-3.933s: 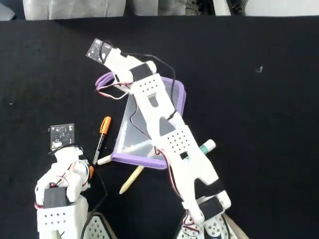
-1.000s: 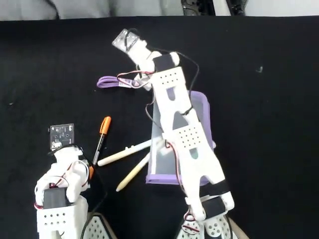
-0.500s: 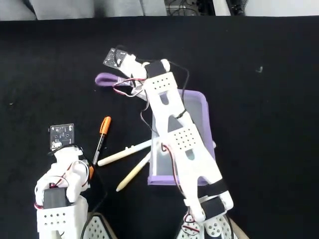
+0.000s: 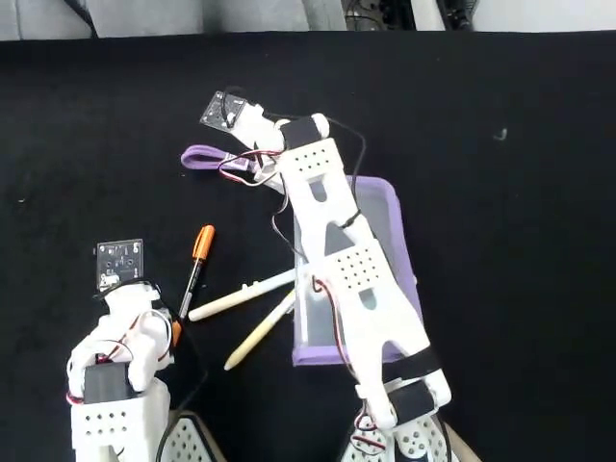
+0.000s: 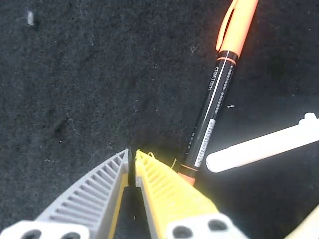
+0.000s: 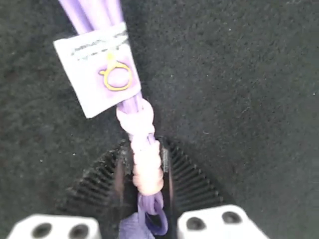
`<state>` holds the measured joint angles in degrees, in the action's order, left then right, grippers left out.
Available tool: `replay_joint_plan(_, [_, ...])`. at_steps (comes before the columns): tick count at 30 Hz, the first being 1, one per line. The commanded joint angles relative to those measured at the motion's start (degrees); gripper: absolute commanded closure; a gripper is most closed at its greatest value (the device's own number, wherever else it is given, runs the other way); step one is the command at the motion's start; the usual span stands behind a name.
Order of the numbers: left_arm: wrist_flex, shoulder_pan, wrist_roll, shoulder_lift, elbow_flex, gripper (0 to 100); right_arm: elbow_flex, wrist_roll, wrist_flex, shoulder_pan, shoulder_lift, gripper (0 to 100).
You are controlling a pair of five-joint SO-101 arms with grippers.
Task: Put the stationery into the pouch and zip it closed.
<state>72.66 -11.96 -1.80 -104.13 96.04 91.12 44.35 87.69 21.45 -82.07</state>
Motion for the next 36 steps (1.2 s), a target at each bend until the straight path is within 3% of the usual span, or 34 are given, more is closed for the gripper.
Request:
replay_joint_plan(1, [0.26, -0.31, -0.26, -0.26, 1.36, 97, -2.86, 0.18, 0.62, -1.05, 2.24, 98.5])
replay_joint_plan(11, [0.26, -0.31, -0.26, -0.26, 1.36, 97, 4.97, 0.00, 5.01, -1.58, 3.47, 98.8])
replay_joint_plan(22, [0.26, -0.31, -0.26, -0.26, 1.36, 97, 4.62, -10.90, 6.68, -1.85, 20.18, 98.8])
replay_joint_plan(36, [0.26, -0.31, -0.26, -0.26, 1.36, 97, 4.62, -11.87, 6.07, -1.67, 39.96, 98.7])
